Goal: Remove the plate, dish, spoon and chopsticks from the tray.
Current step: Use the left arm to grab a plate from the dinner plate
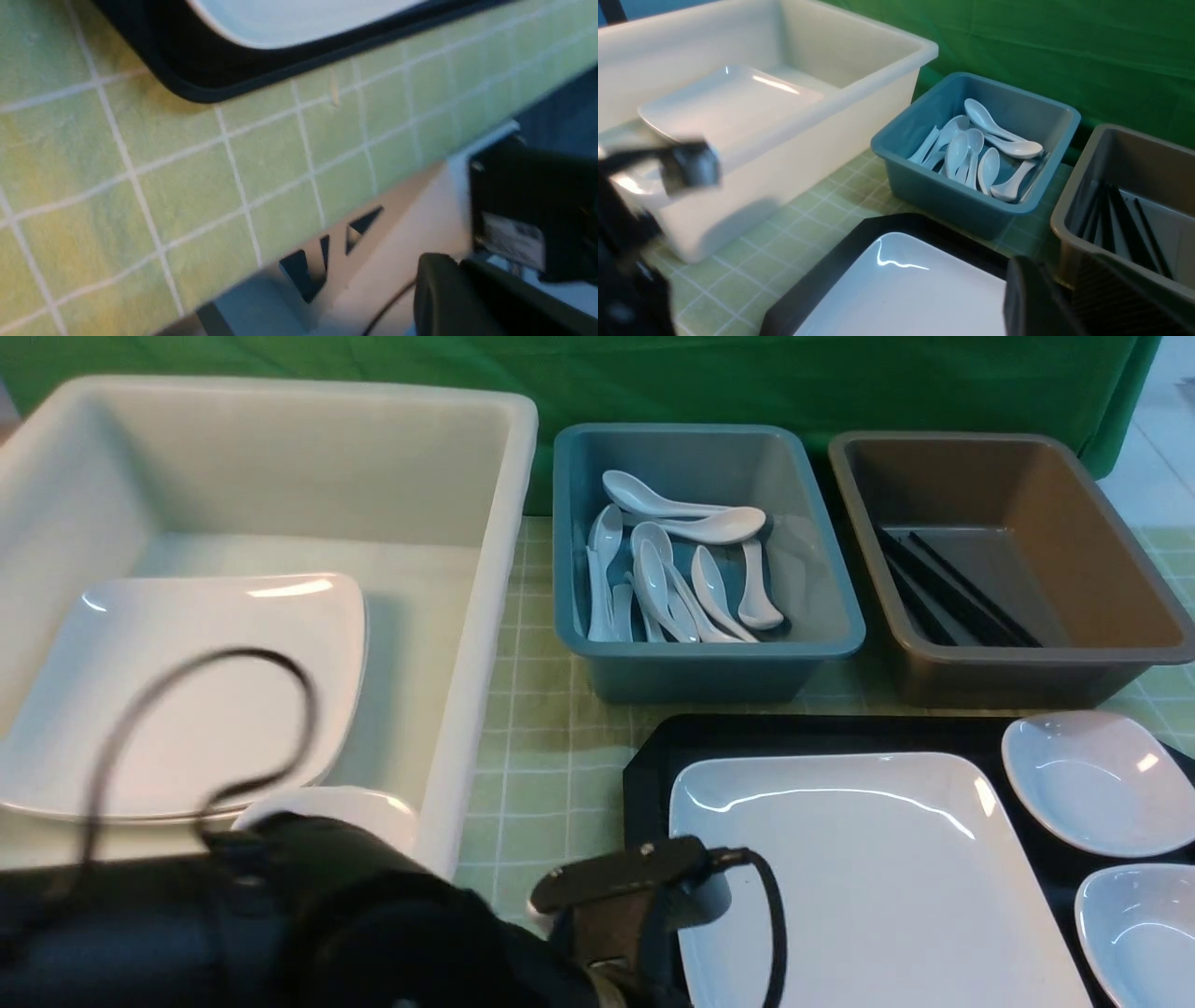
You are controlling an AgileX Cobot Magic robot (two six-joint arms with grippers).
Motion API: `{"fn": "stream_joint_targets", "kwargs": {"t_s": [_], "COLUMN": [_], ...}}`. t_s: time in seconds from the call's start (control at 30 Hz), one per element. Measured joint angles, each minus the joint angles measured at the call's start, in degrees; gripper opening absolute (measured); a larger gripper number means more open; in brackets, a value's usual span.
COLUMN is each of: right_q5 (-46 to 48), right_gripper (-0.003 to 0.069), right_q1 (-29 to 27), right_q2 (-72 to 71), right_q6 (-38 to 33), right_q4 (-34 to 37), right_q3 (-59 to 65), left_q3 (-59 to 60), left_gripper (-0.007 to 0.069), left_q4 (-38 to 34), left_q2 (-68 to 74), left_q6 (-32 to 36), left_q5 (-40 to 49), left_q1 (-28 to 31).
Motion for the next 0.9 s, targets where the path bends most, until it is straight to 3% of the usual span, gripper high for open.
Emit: {"fn": "stream_joint_targets", "kwargs": {"t_s": [0.2,0.4,0.73,0.9], "right_q5": [0.01,0.06,0.12,0.12], "right_gripper": [0.0156,0.0165,0.0178,0.0185], "right_q1": [0.00,0.00,0.00,0.00], "right_q2": [0.00,0.00,0.00,0.00], "right_q6": [0.00,0.00,0.00,0.00], "right_q4": [0.00,0.00,0.00,0.00], "right_q3": [0.00,0.00,0.00,0.00], "left_q3": [-0.01,-0.06,-0.06,-0.06], "left_gripper": [0.0254,0.0381,0.0372,0.0332], "left_q4": [1.78,4.61,20.85,22.87], "left_q2": [9.76,12.16,12.94,12.95], "left_q6": [-4.82,-11.17,-30.78,-33.88], "left_q5": [-8.78,-10.99,-14.28,-13.62], "left_q1": [-0.05,-0.05,-0.02,1.25]}}
